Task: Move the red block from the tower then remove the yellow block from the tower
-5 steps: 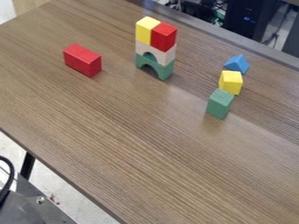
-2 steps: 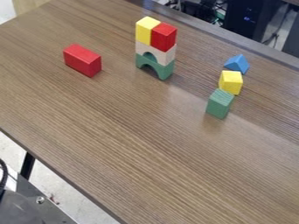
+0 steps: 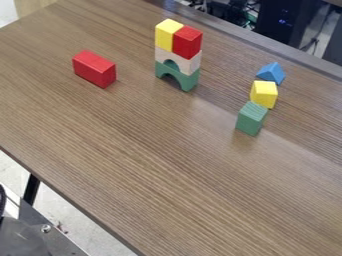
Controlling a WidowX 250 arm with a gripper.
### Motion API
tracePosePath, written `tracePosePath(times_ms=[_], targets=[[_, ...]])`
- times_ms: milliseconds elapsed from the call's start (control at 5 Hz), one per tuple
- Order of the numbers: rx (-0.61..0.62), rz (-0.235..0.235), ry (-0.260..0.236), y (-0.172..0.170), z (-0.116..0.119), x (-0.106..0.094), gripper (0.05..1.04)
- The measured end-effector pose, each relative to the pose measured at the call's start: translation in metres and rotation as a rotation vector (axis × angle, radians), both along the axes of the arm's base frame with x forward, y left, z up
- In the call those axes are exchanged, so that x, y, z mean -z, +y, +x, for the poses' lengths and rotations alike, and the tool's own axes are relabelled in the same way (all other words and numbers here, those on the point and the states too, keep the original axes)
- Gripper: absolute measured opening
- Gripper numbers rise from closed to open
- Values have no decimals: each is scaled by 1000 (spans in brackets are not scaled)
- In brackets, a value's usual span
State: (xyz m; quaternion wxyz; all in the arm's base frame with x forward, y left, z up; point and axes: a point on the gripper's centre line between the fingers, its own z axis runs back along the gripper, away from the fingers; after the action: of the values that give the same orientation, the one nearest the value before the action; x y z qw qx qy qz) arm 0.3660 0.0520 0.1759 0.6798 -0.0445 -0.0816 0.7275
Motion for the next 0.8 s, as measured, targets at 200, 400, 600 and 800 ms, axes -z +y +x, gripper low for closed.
tracePosePath(times_ms=[200,400,600,800], targets=[[19,13,49,7,5,11,1000],[105,32,126,15,9,20,1000],[144,38,189,20,8,26,1000],[144,30,226,24,1,26,1000]])
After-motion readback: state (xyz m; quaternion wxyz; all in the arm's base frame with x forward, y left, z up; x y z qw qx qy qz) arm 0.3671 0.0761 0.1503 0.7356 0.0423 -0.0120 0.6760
